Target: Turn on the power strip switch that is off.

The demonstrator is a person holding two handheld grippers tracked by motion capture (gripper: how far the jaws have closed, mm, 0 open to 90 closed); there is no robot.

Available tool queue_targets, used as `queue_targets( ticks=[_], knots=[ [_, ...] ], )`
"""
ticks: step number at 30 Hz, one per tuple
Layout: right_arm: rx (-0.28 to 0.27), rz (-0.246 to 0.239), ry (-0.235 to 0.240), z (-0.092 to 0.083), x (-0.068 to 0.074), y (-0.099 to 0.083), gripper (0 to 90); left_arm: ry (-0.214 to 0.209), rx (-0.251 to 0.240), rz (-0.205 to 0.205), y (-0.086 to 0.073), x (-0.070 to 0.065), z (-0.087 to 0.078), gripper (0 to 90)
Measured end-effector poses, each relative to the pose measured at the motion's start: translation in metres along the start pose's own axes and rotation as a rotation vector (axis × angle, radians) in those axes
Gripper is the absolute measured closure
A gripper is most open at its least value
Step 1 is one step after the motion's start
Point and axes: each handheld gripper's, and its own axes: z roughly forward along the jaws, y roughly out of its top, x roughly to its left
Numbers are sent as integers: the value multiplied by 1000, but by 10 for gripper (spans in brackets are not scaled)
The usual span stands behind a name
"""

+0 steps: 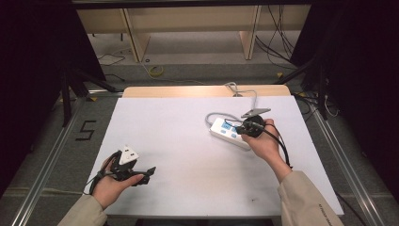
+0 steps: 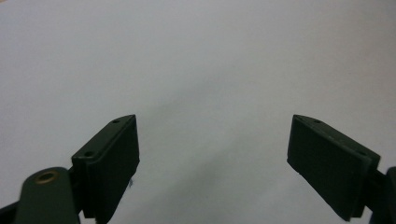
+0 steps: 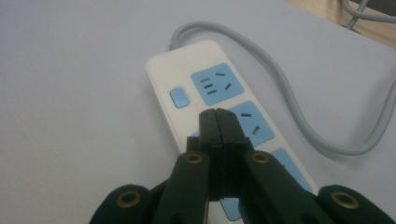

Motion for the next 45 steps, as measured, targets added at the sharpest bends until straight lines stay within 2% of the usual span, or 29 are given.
queue_targets(
  ticks=[45],
  knots=[
    [70,-32,9,21,2,6,900,-7,-2,-1,0,0,0,165]
  ],
)
